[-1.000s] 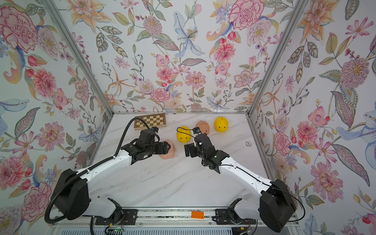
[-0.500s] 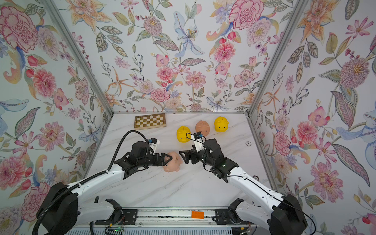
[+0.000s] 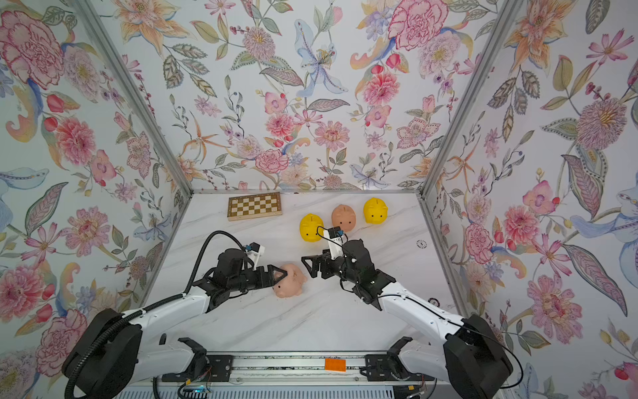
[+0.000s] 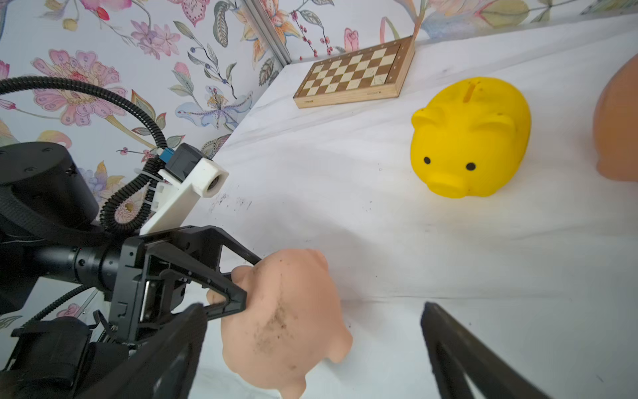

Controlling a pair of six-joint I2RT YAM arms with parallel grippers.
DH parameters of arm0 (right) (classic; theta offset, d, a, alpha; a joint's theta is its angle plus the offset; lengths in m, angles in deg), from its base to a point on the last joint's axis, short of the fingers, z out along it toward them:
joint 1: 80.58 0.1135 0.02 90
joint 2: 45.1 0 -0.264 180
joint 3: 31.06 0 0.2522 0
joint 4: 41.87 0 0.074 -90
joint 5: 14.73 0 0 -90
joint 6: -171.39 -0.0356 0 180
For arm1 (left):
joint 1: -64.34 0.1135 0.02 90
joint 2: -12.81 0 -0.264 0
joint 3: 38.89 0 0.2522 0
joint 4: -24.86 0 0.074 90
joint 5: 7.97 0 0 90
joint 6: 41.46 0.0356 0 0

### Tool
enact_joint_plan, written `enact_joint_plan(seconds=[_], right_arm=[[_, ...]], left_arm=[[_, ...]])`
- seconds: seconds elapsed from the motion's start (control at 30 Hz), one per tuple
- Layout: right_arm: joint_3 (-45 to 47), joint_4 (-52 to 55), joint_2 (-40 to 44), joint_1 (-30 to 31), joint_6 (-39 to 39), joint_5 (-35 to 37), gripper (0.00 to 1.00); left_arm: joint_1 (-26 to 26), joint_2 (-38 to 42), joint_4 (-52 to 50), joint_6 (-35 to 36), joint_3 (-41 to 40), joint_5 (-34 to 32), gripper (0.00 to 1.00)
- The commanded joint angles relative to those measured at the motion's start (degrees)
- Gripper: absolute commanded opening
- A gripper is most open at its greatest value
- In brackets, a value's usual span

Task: Open piggy banks
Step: Place the piggy bank at the center of the board.

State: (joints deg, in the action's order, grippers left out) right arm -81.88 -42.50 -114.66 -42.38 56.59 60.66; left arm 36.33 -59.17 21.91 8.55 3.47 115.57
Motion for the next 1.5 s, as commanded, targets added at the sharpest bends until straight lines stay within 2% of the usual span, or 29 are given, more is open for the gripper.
enact_joint_plan(seconds=[0.0,0.1,0.4,0.57,0.7,1.0,1.23,1.47], right_arm=[[0.1,-4.5,-2.0,0.8,-1.3,-0.4,0.99],[-0.4,-5.3,-4.1,1.3,-1.4,-0.6,0.99],[-0.8,-6.2,-7.2,2.4,-1.7,-0.2,0.99],[-1.0,-2.7,-8.5,2.5,-3.4,6.1,0.99],[-1.5,-0.7,-9.9,2.1,-5.2,8.3,0.99],[-0.6,-3.1,-13.8,3.6,-7.2,8.4,0.99],[-0.4,-4.2,-15.0,5.0,-7.0,11.5,0.99],[-1.2,-2.8,-16.8,5.0,-6.7,11.6,0.99]], left_arm=[[1.5,1.1,1.6,0.5,-1.3,1.5,0.87],[2.1,1.5,1.6,0.9,-1.4,1.6,0.99],[3.7,0.7,1.0,3.1,-0.5,2.7,0.99],[4.9,0.0,-1.3,4.3,0.5,1.0,0.99],[6.0,-0.1,-1.6,4.3,0.3,0.2,0.99],[6.9,-0.5,-0.4,4.6,0.1,1.2,0.99],[6.9,-1.5,-2.4,7.1,1.1,-1.5,0.99],[6.9,-1.6,-3.8,9.5,1.9,-3.8,0.99]])
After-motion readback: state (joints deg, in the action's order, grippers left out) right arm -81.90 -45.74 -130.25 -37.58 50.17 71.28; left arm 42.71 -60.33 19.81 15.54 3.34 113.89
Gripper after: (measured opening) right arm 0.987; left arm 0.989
